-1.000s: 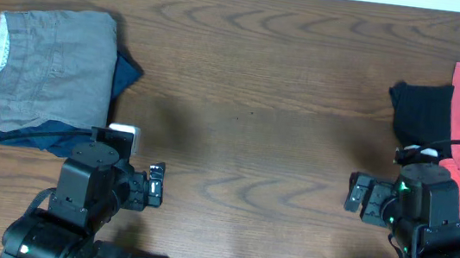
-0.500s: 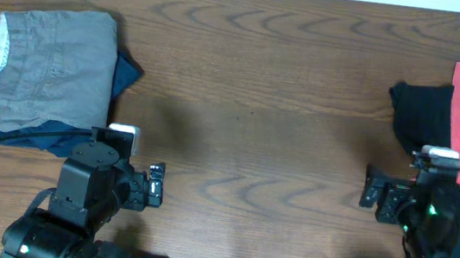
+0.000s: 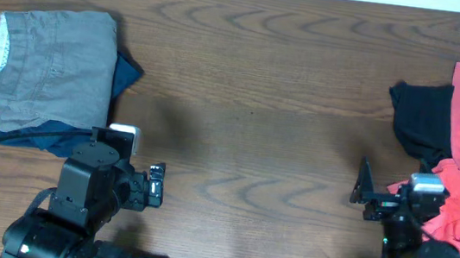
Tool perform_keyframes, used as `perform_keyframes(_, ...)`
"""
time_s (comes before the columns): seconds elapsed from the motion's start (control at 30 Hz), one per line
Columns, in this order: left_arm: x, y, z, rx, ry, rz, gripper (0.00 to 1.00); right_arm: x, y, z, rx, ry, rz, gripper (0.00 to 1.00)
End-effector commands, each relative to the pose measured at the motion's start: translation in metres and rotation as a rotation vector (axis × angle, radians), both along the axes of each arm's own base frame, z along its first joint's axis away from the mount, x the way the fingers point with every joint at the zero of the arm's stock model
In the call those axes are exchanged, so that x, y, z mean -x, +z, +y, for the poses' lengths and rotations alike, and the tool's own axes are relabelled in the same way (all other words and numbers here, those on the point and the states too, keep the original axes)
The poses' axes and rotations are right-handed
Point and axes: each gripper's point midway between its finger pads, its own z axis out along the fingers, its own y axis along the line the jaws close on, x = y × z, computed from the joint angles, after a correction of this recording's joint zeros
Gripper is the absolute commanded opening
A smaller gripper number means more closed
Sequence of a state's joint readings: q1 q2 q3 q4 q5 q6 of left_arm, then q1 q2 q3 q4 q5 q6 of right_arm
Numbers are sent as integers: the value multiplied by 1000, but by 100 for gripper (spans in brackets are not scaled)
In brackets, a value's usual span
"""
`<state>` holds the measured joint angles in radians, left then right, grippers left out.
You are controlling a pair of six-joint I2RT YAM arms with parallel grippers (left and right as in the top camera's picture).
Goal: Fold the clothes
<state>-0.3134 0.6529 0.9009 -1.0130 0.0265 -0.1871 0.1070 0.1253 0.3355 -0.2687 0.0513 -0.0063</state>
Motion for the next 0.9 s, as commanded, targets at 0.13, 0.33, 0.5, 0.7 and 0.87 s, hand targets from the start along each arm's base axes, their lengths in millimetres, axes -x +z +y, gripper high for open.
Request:
perform_keyframes(0.13, 1, -1, -2, 12, 1, 6, 98, -3, -14, 0, 7, 2, -120, 99)
perform_keyframes(0.33, 1, -1, -2, 12, 1, 6, 98, -11, -38, 0, 8, 4, -105, 99)
perform_keyframes(0.5, 1, -1, -2, 12, 1, 7, 98, -17, -59, -4, 9, -15, -94, 99)
perform_keyframes(0.7, 1, -1, -2, 12, 1, 7, 98, -16, -84, 1, 15, 18, 11, 99)
perform_keyframes(0.87, 1, -1, -2, 12, 1, 6, 98, -16, -85, 1, 15, 18, 13, 99)
